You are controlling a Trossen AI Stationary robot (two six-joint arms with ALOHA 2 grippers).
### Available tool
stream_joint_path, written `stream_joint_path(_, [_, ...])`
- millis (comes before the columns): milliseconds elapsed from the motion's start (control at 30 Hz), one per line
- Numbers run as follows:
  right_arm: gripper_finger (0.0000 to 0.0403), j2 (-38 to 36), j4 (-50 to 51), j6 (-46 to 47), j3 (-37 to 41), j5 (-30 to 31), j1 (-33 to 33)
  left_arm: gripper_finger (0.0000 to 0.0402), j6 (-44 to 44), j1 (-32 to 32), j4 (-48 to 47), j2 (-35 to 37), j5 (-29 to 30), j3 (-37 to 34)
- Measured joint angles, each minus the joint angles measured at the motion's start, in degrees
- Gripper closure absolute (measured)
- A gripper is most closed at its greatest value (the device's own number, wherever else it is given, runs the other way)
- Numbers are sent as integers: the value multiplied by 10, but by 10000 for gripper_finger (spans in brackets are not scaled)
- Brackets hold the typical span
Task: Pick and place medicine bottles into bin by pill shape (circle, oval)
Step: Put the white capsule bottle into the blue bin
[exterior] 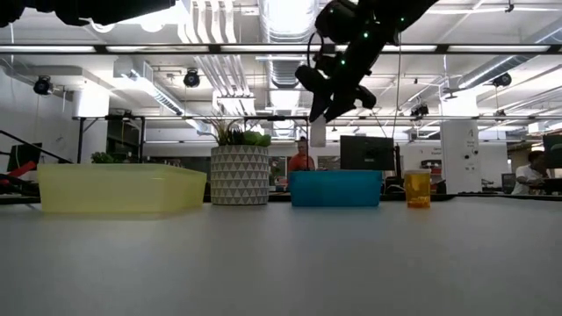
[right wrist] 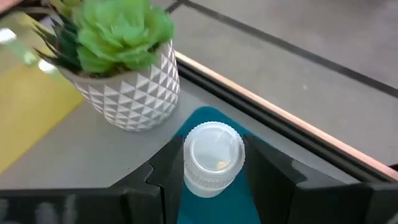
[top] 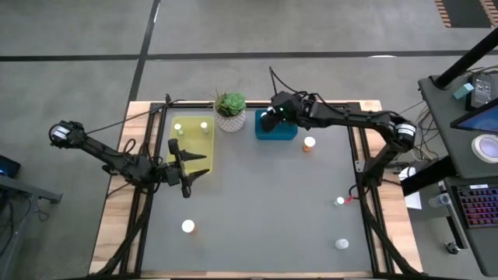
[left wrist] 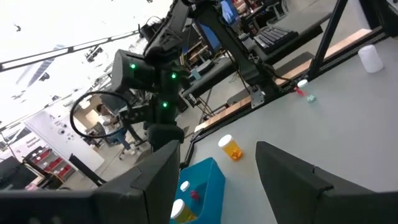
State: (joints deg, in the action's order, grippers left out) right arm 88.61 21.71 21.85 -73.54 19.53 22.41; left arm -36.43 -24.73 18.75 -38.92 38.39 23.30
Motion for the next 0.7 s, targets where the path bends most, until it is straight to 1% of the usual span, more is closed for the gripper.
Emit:
stream_joint_path(100, [262, 6, 11, 0, 2, 1, 0, 206, 1, 0, -1, 0, 0, -1])
stream_joint_path(467, [262, 7, 13, 13, 38, 43, 1, 206, 1, 0, -1, -1, 12, -1])
stream_joint_path(700, [262, 7, -39, 26, 78, 50, 2, 206, 1, 0, -1, -1, 12, -1])
